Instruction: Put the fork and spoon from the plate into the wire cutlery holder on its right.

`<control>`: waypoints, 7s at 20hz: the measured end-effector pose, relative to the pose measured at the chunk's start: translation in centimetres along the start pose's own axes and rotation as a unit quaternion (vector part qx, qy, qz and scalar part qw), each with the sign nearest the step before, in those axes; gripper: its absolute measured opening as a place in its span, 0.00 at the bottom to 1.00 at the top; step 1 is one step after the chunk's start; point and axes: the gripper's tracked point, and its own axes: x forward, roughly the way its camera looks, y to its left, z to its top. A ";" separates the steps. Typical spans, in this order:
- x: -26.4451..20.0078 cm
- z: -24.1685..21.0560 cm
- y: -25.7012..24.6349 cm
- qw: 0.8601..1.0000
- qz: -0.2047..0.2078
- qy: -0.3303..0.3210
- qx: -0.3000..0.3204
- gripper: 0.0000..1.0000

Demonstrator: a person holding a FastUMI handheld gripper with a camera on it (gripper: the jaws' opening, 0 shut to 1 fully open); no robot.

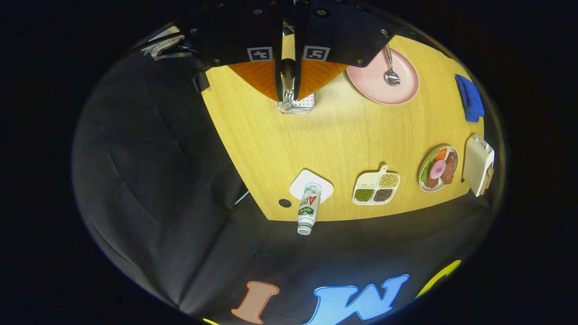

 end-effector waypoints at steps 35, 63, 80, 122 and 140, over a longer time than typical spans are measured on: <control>-3.6 -10.4 18.6 0.986 0.111 0.051 -0.117 0.36; 3.6 -20.4 23.5 0.970 0.140 0.183 -0.075 0.36; 3.9 -20.5 24.0 0.964 0.145 0.201 -0.100 0.05; 2.0 -8.4 2.1 0.984 0.000 0.176 0.010 0.05; 5.6 -12.1 0.8 0.963 0.048 0.267 0.004 0.06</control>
